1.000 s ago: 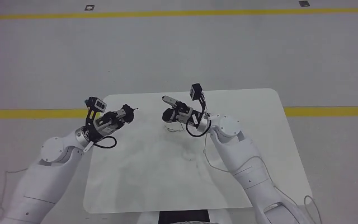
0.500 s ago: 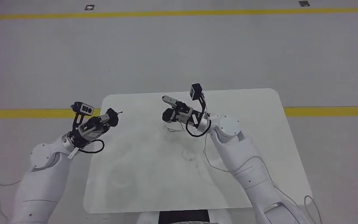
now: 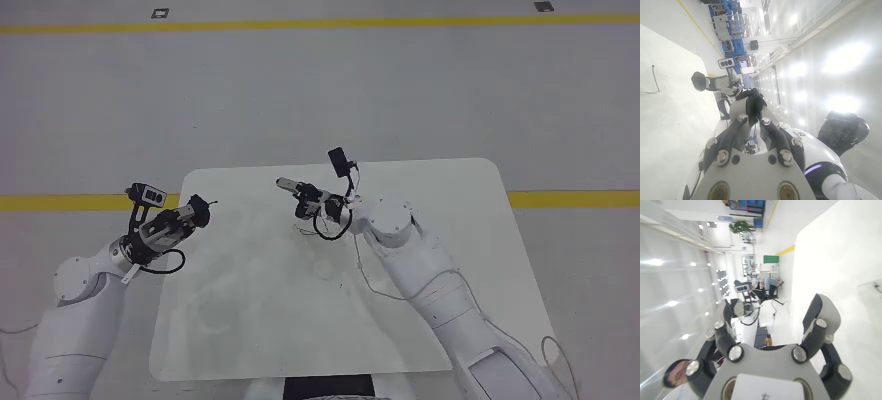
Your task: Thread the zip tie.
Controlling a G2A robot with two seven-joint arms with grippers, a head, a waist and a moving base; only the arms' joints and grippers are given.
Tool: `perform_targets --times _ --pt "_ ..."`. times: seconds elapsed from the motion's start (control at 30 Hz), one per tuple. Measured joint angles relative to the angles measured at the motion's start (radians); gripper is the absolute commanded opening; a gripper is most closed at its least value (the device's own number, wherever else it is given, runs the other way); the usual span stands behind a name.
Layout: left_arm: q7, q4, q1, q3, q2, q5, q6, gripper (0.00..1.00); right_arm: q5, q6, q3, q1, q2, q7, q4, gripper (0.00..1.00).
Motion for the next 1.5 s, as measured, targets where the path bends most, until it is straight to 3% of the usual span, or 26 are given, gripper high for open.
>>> perform_targets --times 0.17,0.27,0.37,0.63,0.9,1.3,1.5 --pt "0.0 0.0 0.0 0.0 0.0 0.0 0.0 0.0 -0.191 0.059 -0.096 0.089 -0.006 0.015 0.068 1.0" --pt "0.0 0.0 0.0 0.0 0.0 0.0 0.0 0.0 -0.3 0.065 -0.152 0.119 -0.009 0.022 0.104 1.0" --pt "0.0 0.0 0.0 0.0 0.0 0.0 0.0 0.0 -0.334 0.035 -0.164 0.119 -0.011 -0.022 0.111 1.0" --pt "0.0 0.0 0.0 0.0 0.0 0.0 0.0 0.0 -0.331 0.038 -0.164 0.118 -0.011 -0.013 0.109 1.0" --pt "0.0 0.0 0.0 0.0 0.0 0.0 0.0 0.0 -0.572 0.117 -0.29 0.161 -0.027 0.017 0.134 1.0" --pt "0.0 0.0 0.0 0.0 0.0 0.0 0.0 0.0 -0.611 0.148 -0.357 0.231 -0.076 0.045 0.283 1.0" --pt "0.0 0.0 0.0 0.0 0.0 0.0 0.0 0.0 -0.61 0.145 -0.357 0.235 -0.078 0.038 0.292 1.0"
